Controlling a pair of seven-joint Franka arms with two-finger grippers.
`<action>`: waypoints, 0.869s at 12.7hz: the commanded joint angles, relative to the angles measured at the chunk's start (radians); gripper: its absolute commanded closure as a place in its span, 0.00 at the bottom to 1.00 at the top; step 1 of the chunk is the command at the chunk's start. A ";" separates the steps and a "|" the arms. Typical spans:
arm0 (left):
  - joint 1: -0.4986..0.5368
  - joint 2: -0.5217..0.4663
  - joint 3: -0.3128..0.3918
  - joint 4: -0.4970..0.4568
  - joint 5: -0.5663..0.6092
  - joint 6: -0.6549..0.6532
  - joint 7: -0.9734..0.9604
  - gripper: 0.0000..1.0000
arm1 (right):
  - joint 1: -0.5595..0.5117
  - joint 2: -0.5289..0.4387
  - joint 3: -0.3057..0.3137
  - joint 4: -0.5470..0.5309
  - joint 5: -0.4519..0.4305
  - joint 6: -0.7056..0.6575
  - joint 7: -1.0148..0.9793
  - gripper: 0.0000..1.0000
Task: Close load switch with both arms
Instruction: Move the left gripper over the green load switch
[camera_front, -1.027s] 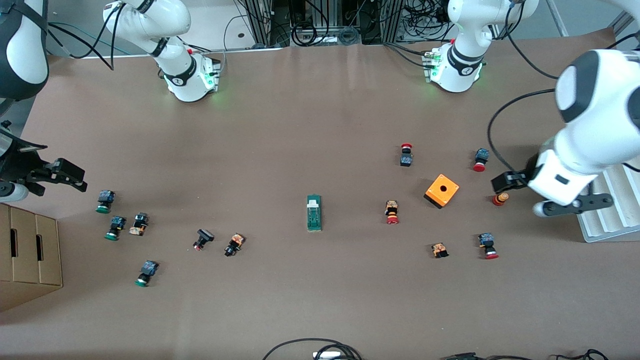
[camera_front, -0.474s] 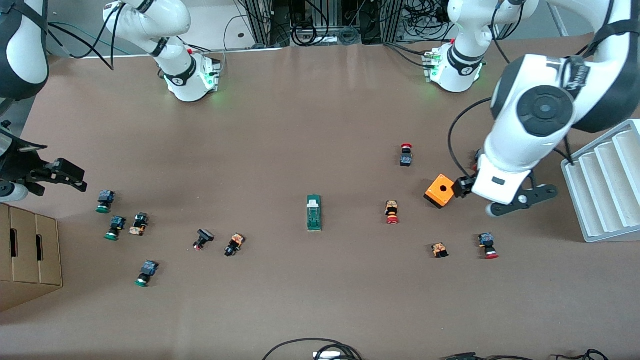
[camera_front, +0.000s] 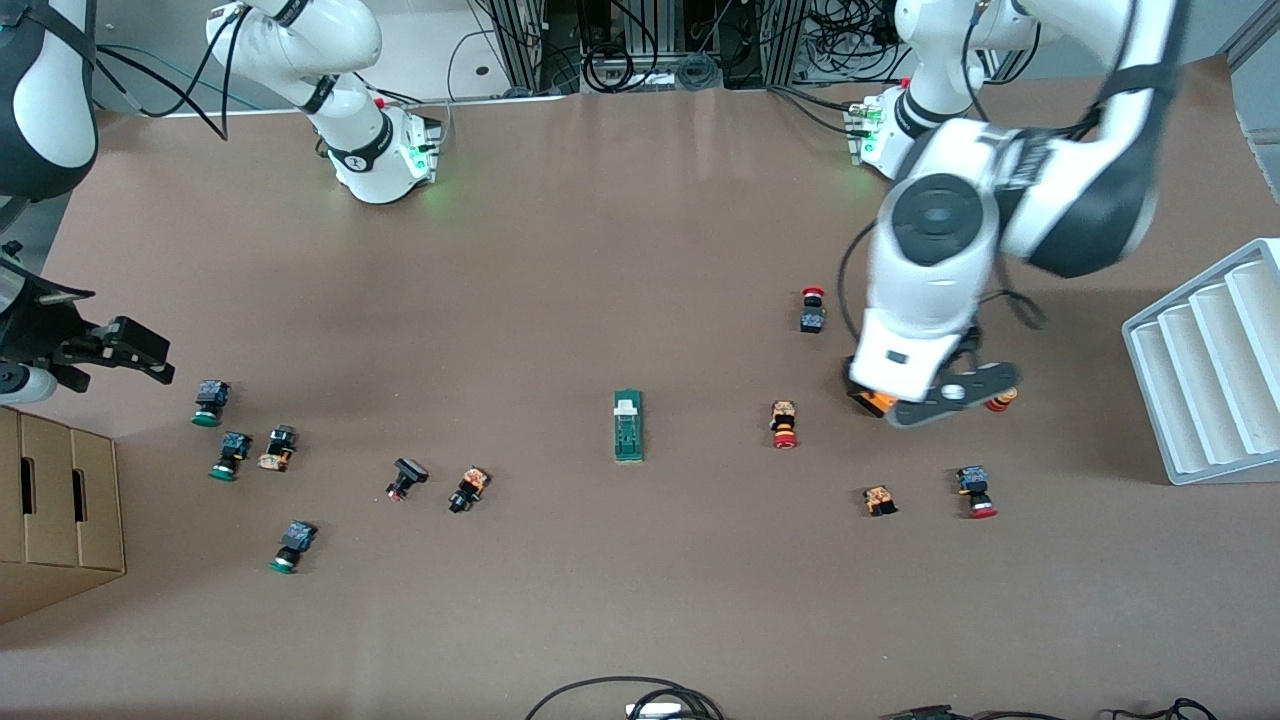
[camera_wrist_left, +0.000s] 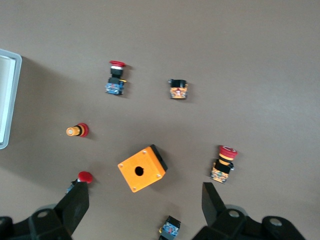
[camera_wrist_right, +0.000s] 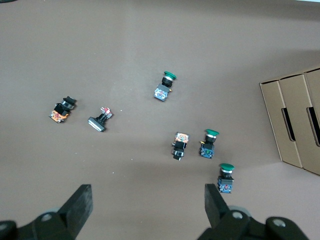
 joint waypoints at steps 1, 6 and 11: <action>-0.116 0.058 0.000 0.044 0.061 0.007 -0.112 0.00 | 0.001 0.001 0.001 0.011 -0.015 0.000 0.013 0.00; -0.339 0.086 0.074 0.027 0.132 0.174 -0.270 0.00 | 0.001 0.001 0.001 0.011 -0.015 -0.001 0.013 0.00; -0.454 0.112 0.074 -0.041 0.362 0.239 -0.489 0.00 | 0.001 0.003 0.001 0.011 -0.016 -0.001 0.013 0.00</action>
